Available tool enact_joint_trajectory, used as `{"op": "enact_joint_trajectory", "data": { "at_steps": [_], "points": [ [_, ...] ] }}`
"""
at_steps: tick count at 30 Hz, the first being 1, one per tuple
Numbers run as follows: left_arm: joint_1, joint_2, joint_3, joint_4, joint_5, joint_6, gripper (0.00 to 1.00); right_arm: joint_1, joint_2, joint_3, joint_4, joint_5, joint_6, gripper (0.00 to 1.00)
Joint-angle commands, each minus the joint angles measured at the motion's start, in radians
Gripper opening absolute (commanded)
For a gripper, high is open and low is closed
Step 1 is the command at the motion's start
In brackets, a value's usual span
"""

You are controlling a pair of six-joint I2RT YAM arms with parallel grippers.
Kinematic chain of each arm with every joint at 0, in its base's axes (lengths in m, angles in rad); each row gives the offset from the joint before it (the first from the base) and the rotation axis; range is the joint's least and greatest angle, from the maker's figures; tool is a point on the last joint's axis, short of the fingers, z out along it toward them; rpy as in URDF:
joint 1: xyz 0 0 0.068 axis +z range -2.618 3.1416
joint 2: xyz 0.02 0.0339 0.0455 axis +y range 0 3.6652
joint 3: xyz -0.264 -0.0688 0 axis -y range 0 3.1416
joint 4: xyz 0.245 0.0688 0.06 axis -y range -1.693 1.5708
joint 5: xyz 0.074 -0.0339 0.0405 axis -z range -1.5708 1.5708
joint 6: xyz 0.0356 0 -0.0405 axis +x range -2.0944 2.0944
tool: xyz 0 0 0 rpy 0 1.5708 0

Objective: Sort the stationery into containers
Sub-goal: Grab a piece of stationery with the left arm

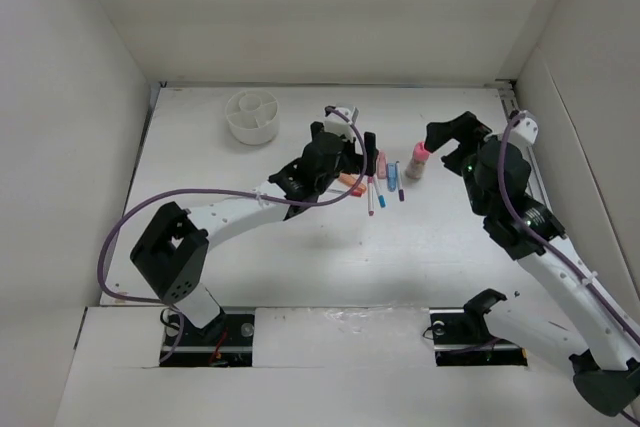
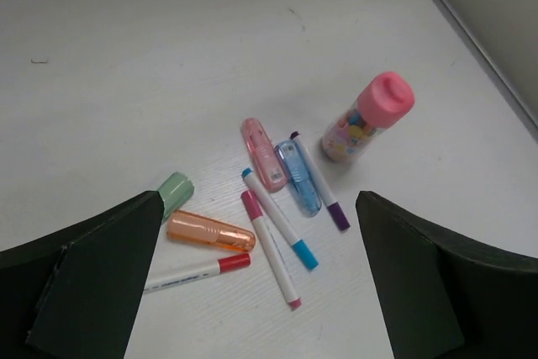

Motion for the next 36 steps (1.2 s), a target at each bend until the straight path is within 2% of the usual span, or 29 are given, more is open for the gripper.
{"op": "enact_joint_trajectory", "data": {
  "at_steps": [1,4,6,7,8,9,10,11,12,14,15,16,19,20,22,23,24,25,28,29,32,36],
  "points": [
    [0.009,-0.033,0.087,0.049,0.052,-0.018,1.00,0.008,-0.043,0.058,-0.006,0.030,-0.009,1.00],
    [0.009,-0.036,0.099,0.036,0.110,-0.029,1.00,0.008,-0.061,0.069,-0.028,0.030,-0.009,1.00],
    [0.009,-0.071,0.057,0.079,0.139,-0.029,1.00,0.008,-0.062,0.078,-0.028,0.040,-0.009,1.00],
    [-0.003,-0.118,0.032,0.135,0.139,-0.029,1.00,0.008,-0.071,0.078,-0.028,0.040,-0.009,0.99],
    [-0.003,-0.135,-0.007,0.160,0.150,-0.020,1.00,0.008,-0.071,0.078,-0.028,0.030,-0.009,0.92],
    [-0.003,-0.136,-0.017,0.174,0.150,-0.033,1.00,0.008,-0.071,0.078,-0.028,0.030,-0.009,0.80],
    [-0.003,-0.146,-0.017,0.174,0.127,-0.049,1.00,0.017,-0.081,0.078,-0.028,0.030,-0.009,0.49],
    [-0.003,-0.125,-0.017,0.159,0.138,-0.049,1.00,0.017,-0.081,0.078,-0.028,0.021,-0.009,0.33],
    [-0.003,-0.107,0.035,0.130,0.157,-0.049,1.00,0.017,-0.081,0.089,-0.040,0.020,-0.009,0.20],
    [-0.003,-0.053,0.073,0.114,0.222,-0.015,1.00,0.017,-0.081,0.104,-0.065,0.031,-0.009,0.01],
    [-0.003,-0.038,0.084,0.137,0.303,-0.015,1.00,0.017,-0.081,0.119,-0.074,0.040,-0.009,0.00],
    [-0.012,-0.021,0.110,0.148,0.313,-0.015,1.00,0.017,-0.081,0.119,-0.074,0.040,-0.009,0.00],
    [-0.048,0.073,0.238,0.073,0.185,0.040,1.00,0.017,-0.081,0.119,-0.083,0.063,-0.009,0.02],
    [-0.048,0.096,0.263,0.073,0.185,0.049,0.85,0.017,-0.081,0.119,-0.092,0.072,0.000,0.05],
    [-0.057,0.163,0.328,0.049,0.208,0.061,0.65,0.017,-0.091,0.119,-0.092,0.073,0.000,0.26],
    [-0.057,0.186,0.351,0.033,0.196,0.074,0.49,0.017,-0.100,0.109,-0.092,0.082,0.000,0.38],
    [-0.067,0.206,0.374,0.021,0.178,0.074,0.41,0.017,-0.110,0.109,-0.092,0.082,0.000,0.59],
    [-0.078,0.252,0.395,-0.011,0.152,0.092,0.44,0.017,-0.111,0.109,-0.092,0.082,0.000,0.66],
    [-0.089,0.338,0.498,-0.091,0.096,0.118,0.57,0.017,-0.120,0.109,-0.092,0.082,0.000,0.81],
    [-0.098,0.355,0.530,-0.102,0.046,0.134,0.65,0.017,-0.129,0.109,-0.092,0.062,0.000,0.82],
    [-0.114,0.419,0.587,-0.126,-0.003,0.163,0.76,0.017,-0.129,0.109,-0.083,0.047,0.000,0.86],
    [-0.123,0.512,0.681,-0.168,-0.023,0.172,0.79,0.017,-0.120,0.100,-0.083,0.027,0.000,0.90]
  ]
}}
